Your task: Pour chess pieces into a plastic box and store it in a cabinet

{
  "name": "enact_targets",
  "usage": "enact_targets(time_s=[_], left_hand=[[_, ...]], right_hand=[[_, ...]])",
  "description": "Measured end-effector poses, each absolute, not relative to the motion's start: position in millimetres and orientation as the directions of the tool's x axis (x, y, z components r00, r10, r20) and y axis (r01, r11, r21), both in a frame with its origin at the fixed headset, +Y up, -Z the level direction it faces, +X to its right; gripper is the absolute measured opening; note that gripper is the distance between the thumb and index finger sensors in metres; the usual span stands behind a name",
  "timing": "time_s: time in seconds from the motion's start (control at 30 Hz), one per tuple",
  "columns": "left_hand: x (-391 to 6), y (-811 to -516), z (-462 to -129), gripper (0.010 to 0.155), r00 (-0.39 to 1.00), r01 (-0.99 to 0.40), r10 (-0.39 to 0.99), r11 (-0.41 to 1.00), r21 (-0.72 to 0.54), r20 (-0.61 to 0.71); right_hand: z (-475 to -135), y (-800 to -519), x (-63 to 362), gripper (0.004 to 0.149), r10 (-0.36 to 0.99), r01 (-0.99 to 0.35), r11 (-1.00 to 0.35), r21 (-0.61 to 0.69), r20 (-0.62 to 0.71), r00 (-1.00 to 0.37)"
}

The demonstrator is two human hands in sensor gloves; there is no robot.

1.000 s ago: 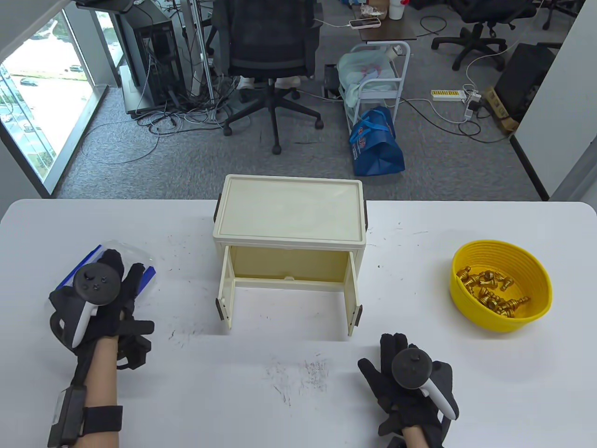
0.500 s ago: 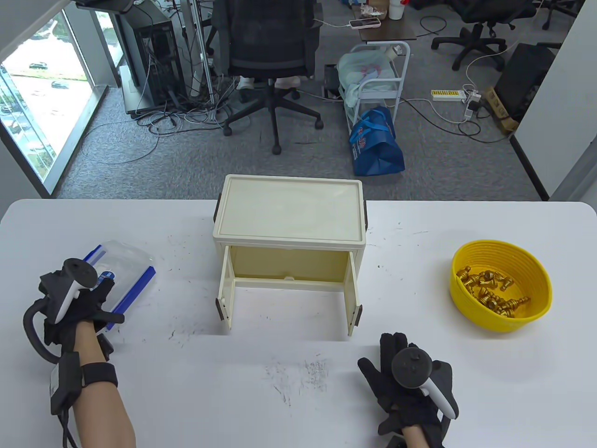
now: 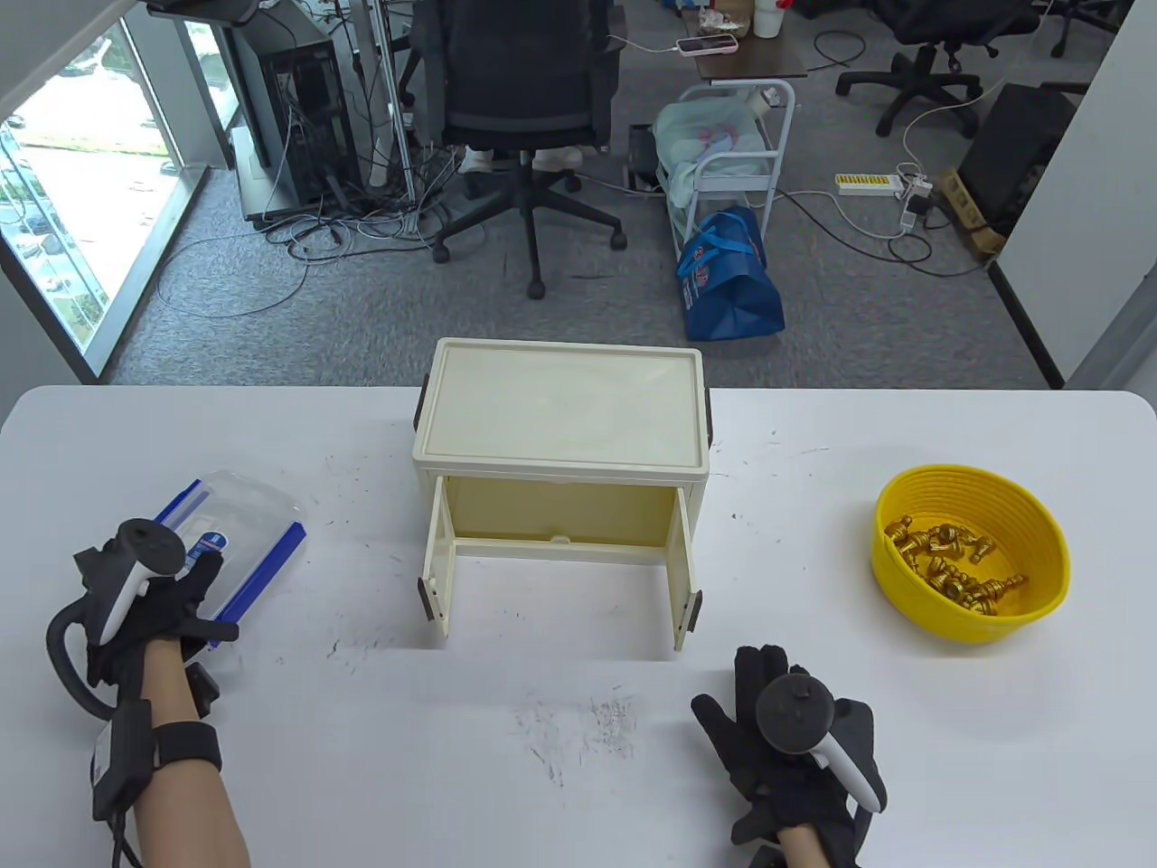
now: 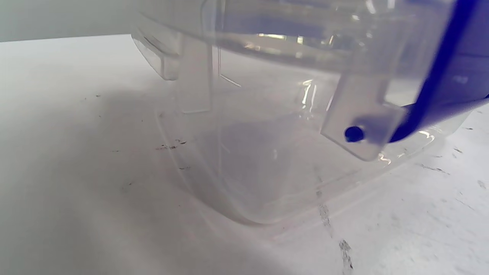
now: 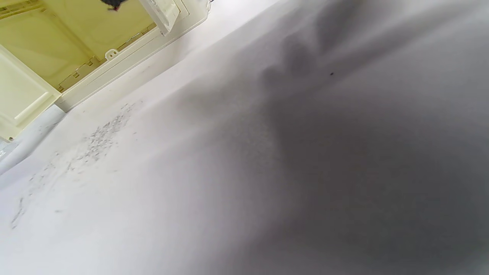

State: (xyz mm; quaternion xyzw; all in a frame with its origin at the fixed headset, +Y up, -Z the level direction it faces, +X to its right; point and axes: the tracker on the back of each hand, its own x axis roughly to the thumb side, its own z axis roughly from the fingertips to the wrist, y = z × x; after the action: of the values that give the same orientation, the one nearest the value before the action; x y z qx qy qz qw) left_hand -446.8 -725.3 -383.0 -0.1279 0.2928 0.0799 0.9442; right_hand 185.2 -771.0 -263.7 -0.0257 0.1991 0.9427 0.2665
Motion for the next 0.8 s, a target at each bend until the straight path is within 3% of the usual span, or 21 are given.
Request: enact_targets(time_s=[0.37, 0.8], left_hand=[[-407, -715, -348, 0.089, 0.862, -0.116, -0.061, 0.942, -0.314, -0.503], [-359, -703, -306, 0.102, 0.953, 0.009, -0.155, 0.873, -0.487, -0.260]], right_hand=[[-260, -771, 181, 0.081, 0.472, -0.485, -0.794, 0.366, -0.131, -0.872], [-257, -767, 180, 0.081, 0.480, -0.481, -0.802, 0.353, -0.098, -0.872]])
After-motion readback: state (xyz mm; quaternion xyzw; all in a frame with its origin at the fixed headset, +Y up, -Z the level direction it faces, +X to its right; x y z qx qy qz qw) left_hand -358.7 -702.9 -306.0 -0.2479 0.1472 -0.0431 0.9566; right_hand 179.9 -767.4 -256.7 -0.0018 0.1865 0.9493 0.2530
